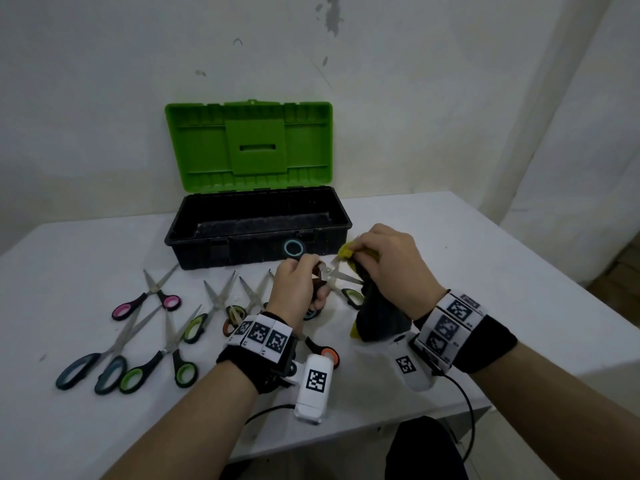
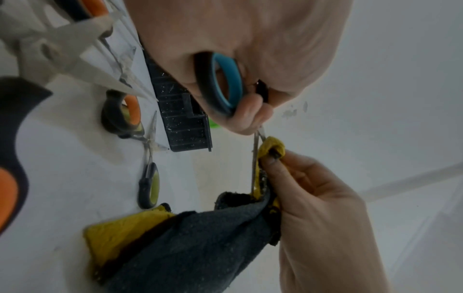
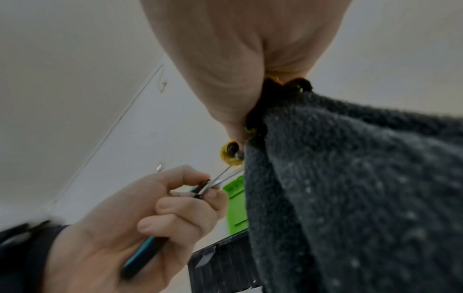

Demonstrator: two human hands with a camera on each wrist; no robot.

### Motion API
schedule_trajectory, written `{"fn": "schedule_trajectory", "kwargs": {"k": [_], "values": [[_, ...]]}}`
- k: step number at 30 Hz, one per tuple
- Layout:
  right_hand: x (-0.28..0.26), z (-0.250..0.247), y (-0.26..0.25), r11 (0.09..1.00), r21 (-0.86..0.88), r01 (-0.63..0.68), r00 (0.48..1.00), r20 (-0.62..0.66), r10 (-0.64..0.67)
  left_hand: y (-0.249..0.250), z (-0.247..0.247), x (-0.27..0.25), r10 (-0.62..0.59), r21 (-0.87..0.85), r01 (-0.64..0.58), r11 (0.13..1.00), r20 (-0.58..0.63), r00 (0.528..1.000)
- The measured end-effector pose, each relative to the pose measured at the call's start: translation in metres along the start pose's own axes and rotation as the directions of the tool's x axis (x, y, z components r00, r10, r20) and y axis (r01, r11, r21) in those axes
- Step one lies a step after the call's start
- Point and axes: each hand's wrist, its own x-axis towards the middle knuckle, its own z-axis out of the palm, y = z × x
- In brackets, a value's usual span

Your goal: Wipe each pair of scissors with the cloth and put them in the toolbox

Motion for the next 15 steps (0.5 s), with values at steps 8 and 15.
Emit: {"fn": "schedule_trajectory", "kwargs": {"k": [8, 15], "values": [[0.002, -0.017, -0.007, 0.999, -0.014, -0.034, 0.996, -0.081, 0.032, -0.002, -0.003, 0.001, -0.009, 0.011, 0.009, 1.0, -0.026, 1.0], [0.005, -0.002, 0.0, 0.988, -0.09, -0.126, 0.989, 0.064, 0.132, -0.002, 0.003, -0.002, -0.007, 0.024, 0.008, 1.0, -0.027, 1.0]]}}
